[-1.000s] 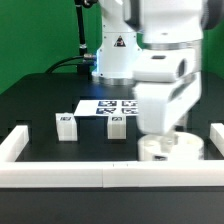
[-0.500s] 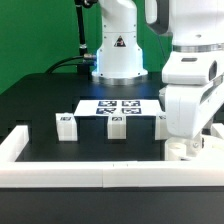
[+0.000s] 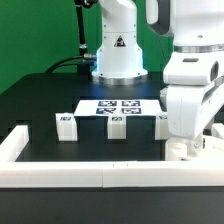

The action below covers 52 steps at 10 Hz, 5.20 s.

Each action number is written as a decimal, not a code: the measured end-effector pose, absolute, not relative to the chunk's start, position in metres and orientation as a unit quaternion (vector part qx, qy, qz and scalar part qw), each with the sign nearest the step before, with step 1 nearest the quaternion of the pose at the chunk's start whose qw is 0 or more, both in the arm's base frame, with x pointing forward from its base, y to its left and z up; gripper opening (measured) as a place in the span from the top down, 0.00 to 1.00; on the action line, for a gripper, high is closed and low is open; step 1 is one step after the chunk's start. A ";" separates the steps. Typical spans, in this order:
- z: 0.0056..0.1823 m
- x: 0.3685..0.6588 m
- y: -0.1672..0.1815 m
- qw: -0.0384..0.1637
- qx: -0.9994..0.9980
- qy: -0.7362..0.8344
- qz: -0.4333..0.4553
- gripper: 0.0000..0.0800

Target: Assemble stool

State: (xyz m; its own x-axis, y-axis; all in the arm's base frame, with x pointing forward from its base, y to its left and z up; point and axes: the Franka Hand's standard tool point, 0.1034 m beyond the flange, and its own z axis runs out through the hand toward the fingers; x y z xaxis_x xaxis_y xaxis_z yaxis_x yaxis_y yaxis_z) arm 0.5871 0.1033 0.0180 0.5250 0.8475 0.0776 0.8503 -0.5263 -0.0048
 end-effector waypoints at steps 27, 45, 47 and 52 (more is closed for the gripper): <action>0.054 0.581 0.077 0.055 -0.996 0.068 -0.006 0.19; 0.037 0.517 0.060 0.041 -0.898 0.020 0.438 0.19; 0.026 0.506 0.062 0.040 -0.886 0.022 0.461 0.19; 0.013 0.497 0.075 0.039 -0.872 0.024 0.488 0.19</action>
Offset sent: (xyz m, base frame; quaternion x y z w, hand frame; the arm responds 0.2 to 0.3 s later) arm 0.0000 0.0000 0.0000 0.0000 0.0000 0.0000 1.0000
